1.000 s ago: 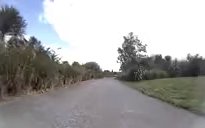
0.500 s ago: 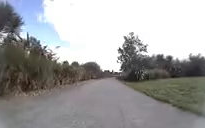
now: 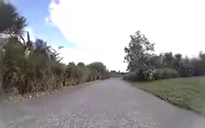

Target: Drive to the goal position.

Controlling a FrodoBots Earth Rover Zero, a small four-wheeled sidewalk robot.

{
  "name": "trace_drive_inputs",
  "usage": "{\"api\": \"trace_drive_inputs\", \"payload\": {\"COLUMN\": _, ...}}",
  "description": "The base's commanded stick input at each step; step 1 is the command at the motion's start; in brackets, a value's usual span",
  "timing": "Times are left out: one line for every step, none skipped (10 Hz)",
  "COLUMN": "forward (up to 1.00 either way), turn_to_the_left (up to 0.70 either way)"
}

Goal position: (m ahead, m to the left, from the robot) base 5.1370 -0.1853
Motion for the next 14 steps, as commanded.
{"api": "trace_drive_inputs", "payload": {"forward": 0.85, "turn_to_the_left": 0.00}}
{"api": "trace_drive_inputs", "payload": {"forward": 0.85, "turn_to_the_left": 0.00}}
{"api": "trace_drive_inputs", "payload": {"forward": 0.85, "turn_to_the_left": 0.00}}
{"api": "trace_drive_inputs", "payload": {"forward": 0.85, "turn_to_the_left": 0.00}}
{"api": "trace_drive_inputs", "payload": {"forward": 0.85, "turn_to_the_left": 0.00}}
{"api": "trace_drive_inputs", "payload": {"forward": 0.85, "turn_to_the_left": 0.00}}
{"api": "trace_drive_inputs", "payload": {"forward": 0.85, "turn_to_the_left": 0.00}}
{"api": "trace_drive_inputs", "payload": {"forward": 0.85, "turn_to_the_left": 0.00}}
{"api": "trace_drive_inputs", "payload": {"forward": 0.85, "turn_to_the_left": 0.00}}
{"api": "trace_drive_inputs", "payload": {"forward": 0.85, "turn_to_the_left": 0.00}}
{"api": "trace_drive_inputs", "payload": {"forward": 0.85, "turn_to_the_left": 0.00}}
{"api": "trace_drive_inputs", "payload": {"forward": 0.85, "turn_to_the_left": 0.00}}
{"api": "trace_drive_inputs", "payload": {"forward": 0.85, "turn_to_the_left": 0.00}}
{"api": "trace_drive_inputs", "payload": {"forward": 0.85, "turn_to_the_left": 0.00}}
